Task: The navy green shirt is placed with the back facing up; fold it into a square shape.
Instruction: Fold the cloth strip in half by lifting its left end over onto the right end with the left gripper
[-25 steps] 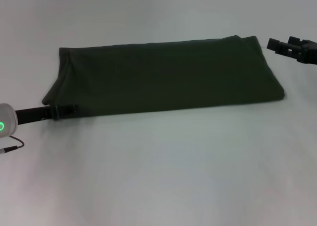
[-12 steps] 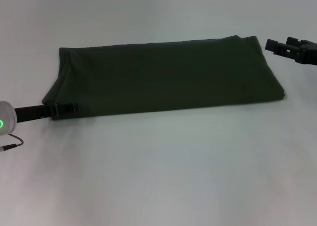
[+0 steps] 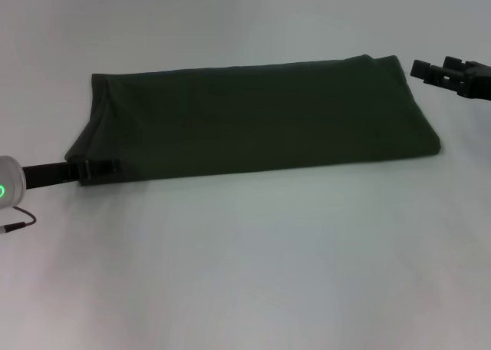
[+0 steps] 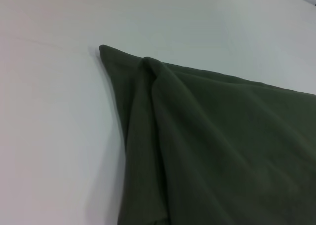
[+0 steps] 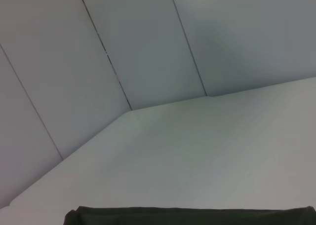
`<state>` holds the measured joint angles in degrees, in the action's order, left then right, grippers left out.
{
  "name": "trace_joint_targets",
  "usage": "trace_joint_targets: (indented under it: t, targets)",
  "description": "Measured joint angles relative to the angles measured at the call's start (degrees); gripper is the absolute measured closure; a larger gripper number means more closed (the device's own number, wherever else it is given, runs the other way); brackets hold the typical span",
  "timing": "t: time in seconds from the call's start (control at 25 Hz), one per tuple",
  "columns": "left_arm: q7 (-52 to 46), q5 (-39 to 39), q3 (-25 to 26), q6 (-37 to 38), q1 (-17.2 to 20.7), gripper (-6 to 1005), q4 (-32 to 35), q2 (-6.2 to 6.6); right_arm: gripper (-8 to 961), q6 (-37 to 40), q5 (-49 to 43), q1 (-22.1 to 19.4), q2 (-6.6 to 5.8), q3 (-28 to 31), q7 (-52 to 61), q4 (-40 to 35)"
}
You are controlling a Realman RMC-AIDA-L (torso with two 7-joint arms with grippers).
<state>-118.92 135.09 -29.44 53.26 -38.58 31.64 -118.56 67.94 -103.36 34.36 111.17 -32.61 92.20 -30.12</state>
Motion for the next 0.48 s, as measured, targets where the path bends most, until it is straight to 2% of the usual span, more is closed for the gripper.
trace_joint_targets:
  t: [0.12,0.44,0.48]
  targets:
    - [0.0,0.0,0.0,-0.1,0.0,247,0.0,0.03,9,0.0,0.0,0.0,0.0,0.0,0.0,0.0]
    - [0.0,0.0,0.0,-0.3,0.0,581,0.0,0.1,9,0.0,0.0,0.0,0.0,0.0,0.0,0.0]
    - [0.0,0.0,0.0,-0.3,-0.1,580,0.0,0.1,9,0.0,0.0,0.0,0.0,0.0,0.0,0.0]
